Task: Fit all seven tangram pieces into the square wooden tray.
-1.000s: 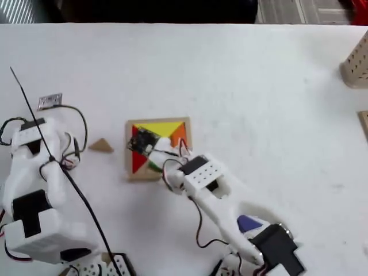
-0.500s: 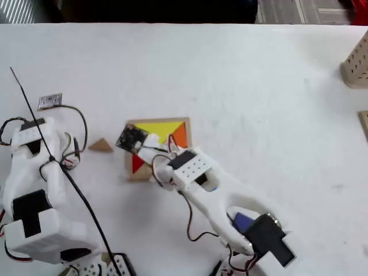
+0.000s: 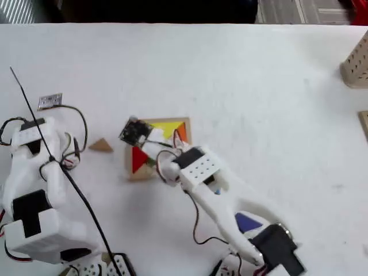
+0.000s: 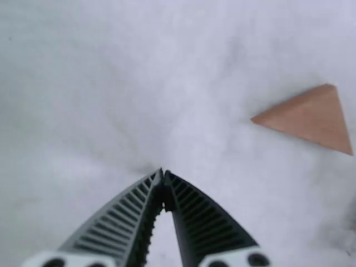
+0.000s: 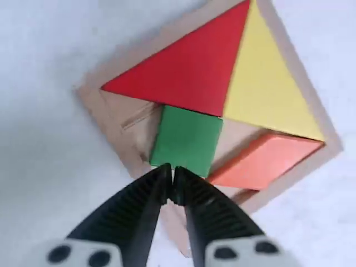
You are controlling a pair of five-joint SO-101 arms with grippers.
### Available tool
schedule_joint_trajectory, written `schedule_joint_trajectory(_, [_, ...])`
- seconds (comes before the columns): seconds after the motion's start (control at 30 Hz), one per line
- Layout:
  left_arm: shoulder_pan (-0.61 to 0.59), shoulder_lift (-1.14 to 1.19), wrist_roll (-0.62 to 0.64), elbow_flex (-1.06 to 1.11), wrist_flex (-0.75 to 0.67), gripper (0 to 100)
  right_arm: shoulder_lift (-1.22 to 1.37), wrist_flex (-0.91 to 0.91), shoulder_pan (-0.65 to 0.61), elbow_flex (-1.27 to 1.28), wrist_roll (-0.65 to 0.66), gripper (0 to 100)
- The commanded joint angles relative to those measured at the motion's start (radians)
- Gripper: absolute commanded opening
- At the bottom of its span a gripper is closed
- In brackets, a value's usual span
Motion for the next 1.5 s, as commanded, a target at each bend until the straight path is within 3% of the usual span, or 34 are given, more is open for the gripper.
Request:
schedule_joint_trajectory(0.0, [0.010,-0.004,0.002,-0.018,-0.014,2,-0.091,0.008,0.097,-0.041,-0.086,1.9])
schedule_joint_trajectory(0.5, [0.010,-0.004,0.002,-0.018,-0.014,2,0.179,-0.292,0.134,-0.074,-0.106,1.9])
schedule_joint_trajectory(0.83, [0.010,-0.004,0.002,-0.018,-0.014,2,0.252,-0.268,0.104,-0.118,-0.101,1.9])
schedule_joint_trajectory(1.03, [0.010,-0.004,0.002,-0.018,-0.014,2,0.252,-0.226,0.065,-0.117,-0.011,1.9])
schedule_joint_trajectory(1.3, [0.010,-0.004,0.002,-0.018,-0.014,2,0.179,-0.208,0.110,-0.114,-0.012,1.9])
schedule_joint_trajectory(1.37, [0.010,-0.004,0.002,-0.020,-0.014,2,0.085,-0.150,0.153,-0.114,-0.037,1.9])
schedule_joint_trajectory(1.47, [0.012,-0.004,0.002,-0.018,-0.029,2,-0.094,-0.008,0.226,-0.110,-0.173,1.9])
